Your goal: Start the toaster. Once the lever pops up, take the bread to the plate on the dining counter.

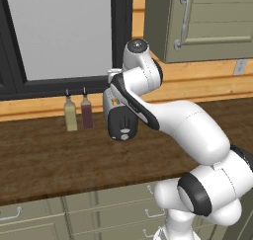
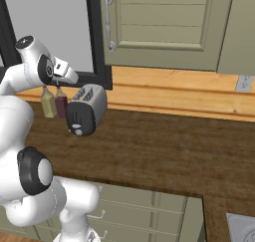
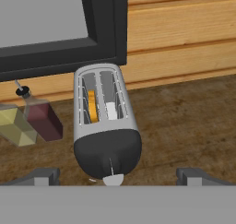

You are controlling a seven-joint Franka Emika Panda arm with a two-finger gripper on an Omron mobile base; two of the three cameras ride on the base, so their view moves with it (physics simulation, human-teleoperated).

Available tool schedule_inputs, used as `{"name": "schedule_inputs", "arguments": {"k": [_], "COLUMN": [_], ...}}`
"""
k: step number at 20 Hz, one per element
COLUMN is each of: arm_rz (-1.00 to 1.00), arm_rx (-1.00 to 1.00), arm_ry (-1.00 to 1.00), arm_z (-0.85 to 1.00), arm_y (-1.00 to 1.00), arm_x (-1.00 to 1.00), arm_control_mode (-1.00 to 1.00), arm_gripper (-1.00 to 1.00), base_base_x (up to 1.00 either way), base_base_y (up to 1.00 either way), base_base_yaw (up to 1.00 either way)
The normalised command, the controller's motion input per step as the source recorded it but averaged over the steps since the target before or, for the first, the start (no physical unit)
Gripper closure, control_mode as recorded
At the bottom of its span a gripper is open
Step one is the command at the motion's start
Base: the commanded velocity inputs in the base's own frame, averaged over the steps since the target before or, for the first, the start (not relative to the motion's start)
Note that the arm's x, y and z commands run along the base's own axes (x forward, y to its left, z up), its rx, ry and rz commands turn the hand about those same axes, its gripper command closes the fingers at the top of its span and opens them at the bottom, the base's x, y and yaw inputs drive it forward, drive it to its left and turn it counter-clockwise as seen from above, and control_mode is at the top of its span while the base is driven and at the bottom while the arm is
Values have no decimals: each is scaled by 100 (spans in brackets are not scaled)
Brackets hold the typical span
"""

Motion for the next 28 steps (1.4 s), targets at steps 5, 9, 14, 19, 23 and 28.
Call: {"name": "schedule_inputs", "arguments": {"k": [5,9,14,19,23,28], "arm_rz": [0,0,0,0,0,0], "arm_rx": [0,0,0,0,0,0], "arm_ry": [0,0,0,0,0,0], "arm_z": [0,0,0,0,0,0], "arm_y": [0,0,0,0,0,0], "arm_x": [0,0,0,0,0,0], "arm_control_mode": [-100,-100,-100,-100,-100,-100], "arm_gripper": [-100,-100,-100,-100,-100,-100], "base_base_x": [0,0,0,0,0,0], "base_base_y": [0,0,0,0,0,0], "base_base_yaw": [0,0,0,0,0,0]}}
